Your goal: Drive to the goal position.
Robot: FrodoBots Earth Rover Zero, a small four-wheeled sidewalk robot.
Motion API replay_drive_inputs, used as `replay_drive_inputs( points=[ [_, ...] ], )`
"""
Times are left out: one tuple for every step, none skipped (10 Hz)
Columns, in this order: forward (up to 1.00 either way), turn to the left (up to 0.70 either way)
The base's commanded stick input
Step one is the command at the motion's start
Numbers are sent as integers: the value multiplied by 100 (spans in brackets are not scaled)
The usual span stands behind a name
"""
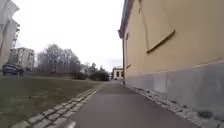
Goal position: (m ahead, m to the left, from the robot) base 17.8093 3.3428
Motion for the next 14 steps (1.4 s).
replay_drive_inputs(
  points=[
    [100,0],
    [100,0],
    [100,0],
    [100,0],
    [100,0],
    [100,0],
    [100,0],
    [100,0],
    [100,0],
    [100,0],
    [100,0],
    [100,0],
    [100,0],
    [100,0]
  ],
)
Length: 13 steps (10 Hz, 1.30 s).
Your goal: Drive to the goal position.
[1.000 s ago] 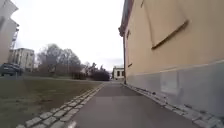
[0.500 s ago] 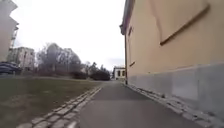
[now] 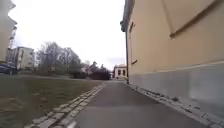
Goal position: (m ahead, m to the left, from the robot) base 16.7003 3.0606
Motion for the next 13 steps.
replay_drive_inputs(
  points=[
    [100,0],
    [100,0],
    [100,0],
    [100,0],
    [100,0],
    [100,0],
    [100,0],
    [100,0],
    [100,0],
    [100,0],
    [100,0],
    [100,0],
    [100,0]
  ],
)
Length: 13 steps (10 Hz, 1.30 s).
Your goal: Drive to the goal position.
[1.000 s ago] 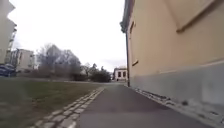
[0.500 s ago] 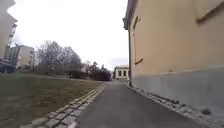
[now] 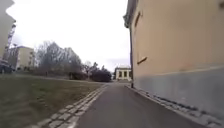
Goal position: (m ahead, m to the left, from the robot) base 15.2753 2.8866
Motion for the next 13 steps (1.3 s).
replay_drive_inputs(
  points=[
    [100,0],
    [100,0],
    [100,0],
    [100,-4],
    [100,-23],
    [100,-40],
    [100,-23],
    [100,0],
    [100,0],
    [100,0],
    [100,0],
    [100,0],
    [100,0]
  ],
)
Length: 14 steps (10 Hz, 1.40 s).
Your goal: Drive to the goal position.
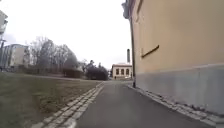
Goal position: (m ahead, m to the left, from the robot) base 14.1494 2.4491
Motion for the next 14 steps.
replay_drive_inputs(
  points=[
    [100,0],
    [100,0],
    [27,0],
    [0,0],
    [0,0],
    [26,0],
    [100,0],
    [100,0],
    [100,0],
    [100,0],
    [100,0],
    [100,0],
    [100,0],
    [100,0]
  ],
)
